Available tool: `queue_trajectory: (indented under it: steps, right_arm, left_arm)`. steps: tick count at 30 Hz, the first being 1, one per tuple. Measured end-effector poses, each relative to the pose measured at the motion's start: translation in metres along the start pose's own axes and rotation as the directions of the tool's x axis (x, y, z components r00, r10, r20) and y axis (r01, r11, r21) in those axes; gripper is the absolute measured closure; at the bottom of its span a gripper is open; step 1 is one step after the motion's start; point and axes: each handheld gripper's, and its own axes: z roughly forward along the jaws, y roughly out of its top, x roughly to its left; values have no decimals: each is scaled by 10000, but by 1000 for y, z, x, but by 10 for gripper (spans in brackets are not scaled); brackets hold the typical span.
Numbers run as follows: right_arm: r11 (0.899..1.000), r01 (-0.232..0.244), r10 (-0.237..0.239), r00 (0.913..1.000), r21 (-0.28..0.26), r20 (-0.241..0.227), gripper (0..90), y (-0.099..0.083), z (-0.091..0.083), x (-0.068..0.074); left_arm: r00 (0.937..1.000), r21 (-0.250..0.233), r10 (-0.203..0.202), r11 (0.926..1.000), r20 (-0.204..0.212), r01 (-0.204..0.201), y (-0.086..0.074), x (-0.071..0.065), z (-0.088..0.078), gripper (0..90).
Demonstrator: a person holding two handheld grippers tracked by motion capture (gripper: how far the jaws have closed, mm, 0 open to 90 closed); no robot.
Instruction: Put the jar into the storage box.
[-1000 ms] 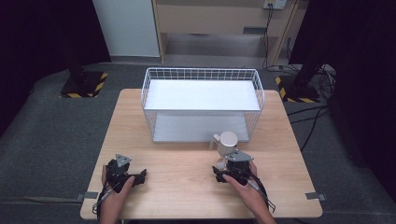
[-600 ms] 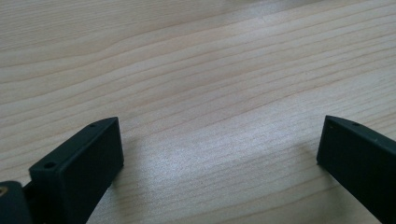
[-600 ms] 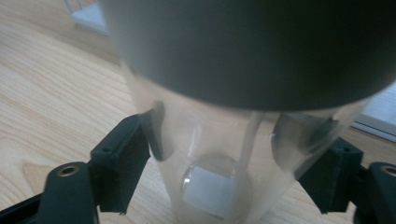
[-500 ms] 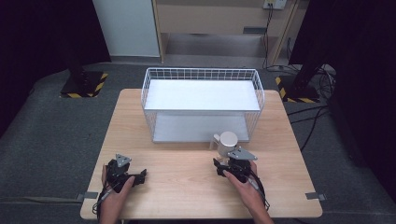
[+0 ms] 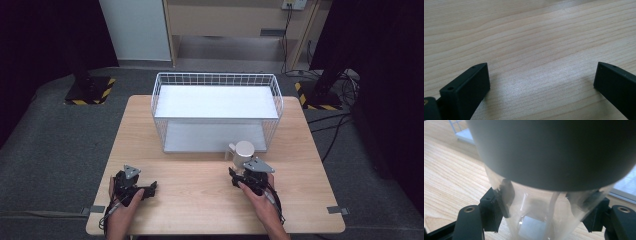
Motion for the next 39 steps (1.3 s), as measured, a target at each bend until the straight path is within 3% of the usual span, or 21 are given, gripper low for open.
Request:
queue_trajectory:
  steps: [8,39]
  right_arm:
    - [9999,-122,122,9998,6,129,315,9,-8,-2]
    - [9995,-111,125,9988,-291,480,315,76,-41,-13]
  left_arm:
    - [10000,3,2,10000,0,-2,0,0,0,0]
    - [10000,3,2,10000,1,-2,0,0,0,0]
